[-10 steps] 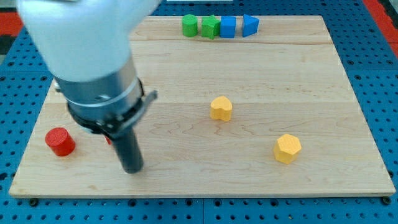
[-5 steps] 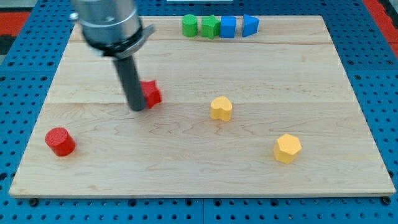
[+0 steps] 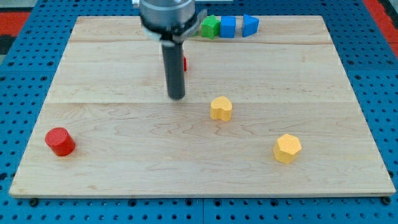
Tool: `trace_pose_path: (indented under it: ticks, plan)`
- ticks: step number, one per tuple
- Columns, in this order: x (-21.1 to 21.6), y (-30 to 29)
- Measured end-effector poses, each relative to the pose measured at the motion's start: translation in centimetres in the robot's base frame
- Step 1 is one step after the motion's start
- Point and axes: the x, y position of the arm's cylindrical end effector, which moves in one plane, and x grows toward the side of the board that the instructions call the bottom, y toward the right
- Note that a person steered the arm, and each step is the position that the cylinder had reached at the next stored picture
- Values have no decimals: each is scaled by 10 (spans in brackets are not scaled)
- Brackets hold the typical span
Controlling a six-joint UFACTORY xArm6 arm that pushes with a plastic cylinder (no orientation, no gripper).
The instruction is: Push red blocks upside and right
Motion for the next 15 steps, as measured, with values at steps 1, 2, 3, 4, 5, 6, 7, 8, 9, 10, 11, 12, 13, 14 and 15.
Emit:
trace_pose_path:
  ticks: [1,2,3,4,5,6,7,8,9,10,11,12,13,14,15]
  plan:
    - [59,-51]
    - [117,-114]
    - [135,-205]
    - [100,-209]
    - [82,-149]
    - [55,-121]
    - [48,-90]
    - [33,-77]
    - [84,-98]
    - [54,-114]
    - [17,-82]
    - [19,-78]
    - [59,-106]
    - [48,-130]
    - [-2,-110]
